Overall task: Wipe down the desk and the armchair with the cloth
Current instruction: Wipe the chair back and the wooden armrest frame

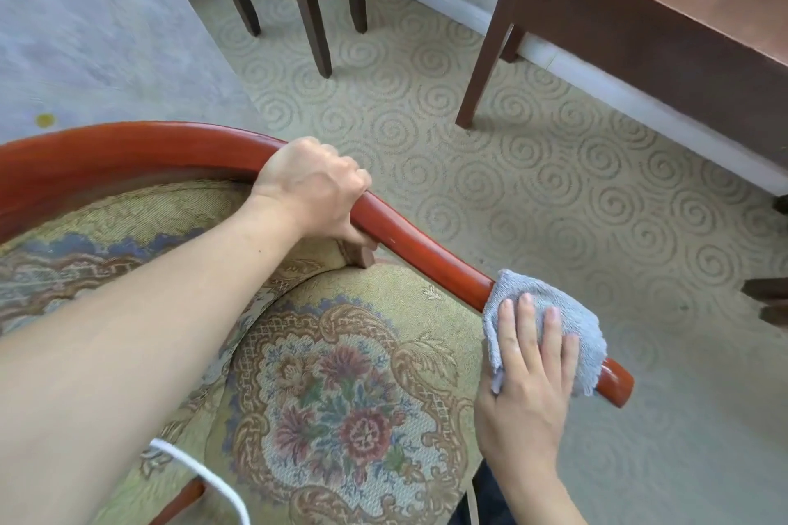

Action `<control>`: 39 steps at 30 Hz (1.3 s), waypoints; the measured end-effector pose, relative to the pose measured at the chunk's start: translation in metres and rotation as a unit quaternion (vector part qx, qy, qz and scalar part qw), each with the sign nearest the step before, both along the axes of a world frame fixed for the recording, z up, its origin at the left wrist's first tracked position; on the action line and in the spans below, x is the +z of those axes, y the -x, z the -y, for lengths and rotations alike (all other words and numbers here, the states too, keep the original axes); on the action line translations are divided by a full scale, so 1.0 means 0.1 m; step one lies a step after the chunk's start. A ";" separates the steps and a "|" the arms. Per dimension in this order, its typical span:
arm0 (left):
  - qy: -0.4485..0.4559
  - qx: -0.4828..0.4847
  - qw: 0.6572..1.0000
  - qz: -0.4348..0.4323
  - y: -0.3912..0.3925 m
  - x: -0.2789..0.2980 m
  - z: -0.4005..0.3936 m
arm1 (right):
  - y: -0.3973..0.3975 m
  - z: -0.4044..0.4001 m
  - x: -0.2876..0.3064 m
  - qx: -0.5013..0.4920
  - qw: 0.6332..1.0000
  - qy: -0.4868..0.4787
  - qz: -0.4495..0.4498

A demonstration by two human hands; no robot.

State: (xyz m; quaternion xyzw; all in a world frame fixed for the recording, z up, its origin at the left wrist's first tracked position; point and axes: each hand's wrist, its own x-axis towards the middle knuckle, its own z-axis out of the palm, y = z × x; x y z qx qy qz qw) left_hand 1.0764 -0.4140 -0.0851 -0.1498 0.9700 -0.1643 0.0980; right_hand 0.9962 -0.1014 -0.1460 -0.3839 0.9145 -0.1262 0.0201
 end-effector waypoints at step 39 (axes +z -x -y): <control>-0.075 0.020 0.997 0.000 0.03 0.03 -0.09 | 0.17 0.05 0.13 0.112 0.993 -0.032 0.002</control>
